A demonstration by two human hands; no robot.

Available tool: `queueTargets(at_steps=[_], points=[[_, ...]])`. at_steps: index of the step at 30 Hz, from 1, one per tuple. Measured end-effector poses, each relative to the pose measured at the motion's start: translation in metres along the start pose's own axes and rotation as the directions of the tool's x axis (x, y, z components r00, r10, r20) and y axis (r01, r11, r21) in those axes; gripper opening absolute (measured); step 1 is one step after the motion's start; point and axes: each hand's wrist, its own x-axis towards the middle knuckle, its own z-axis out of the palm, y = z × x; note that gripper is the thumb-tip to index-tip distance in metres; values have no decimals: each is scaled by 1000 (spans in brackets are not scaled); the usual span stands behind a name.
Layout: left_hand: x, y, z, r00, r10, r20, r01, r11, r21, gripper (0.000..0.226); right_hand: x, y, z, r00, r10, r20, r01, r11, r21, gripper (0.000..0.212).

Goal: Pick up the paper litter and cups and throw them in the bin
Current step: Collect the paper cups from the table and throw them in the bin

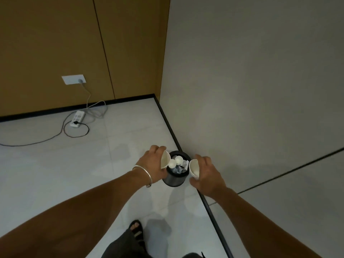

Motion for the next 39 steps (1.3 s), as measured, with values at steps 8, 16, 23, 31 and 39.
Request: queueTargets(at_steps=[8,16,23,31,39], points=[[114,-22,17,992,-87,94,88,996,2,91,108,39,3,994,37,105,-36,999,-4,81],[196,-55,103,895,-426,130,437,897,-70,83,227,116,54,977,-71,203,69,997,20,78],[263,-79,229,836,-545,59,548,824,-145,82,318,187,144,971,-16,240,5,999,48,78],[325,-134,391,862,-506,19,490,824,-284,75,403,254,303,959,-73,273,55,996,70,80],[350,-189,468,958,-284,36,286,948,-140,80,442,292,388,945,-252,211,259,966,-6,84]])
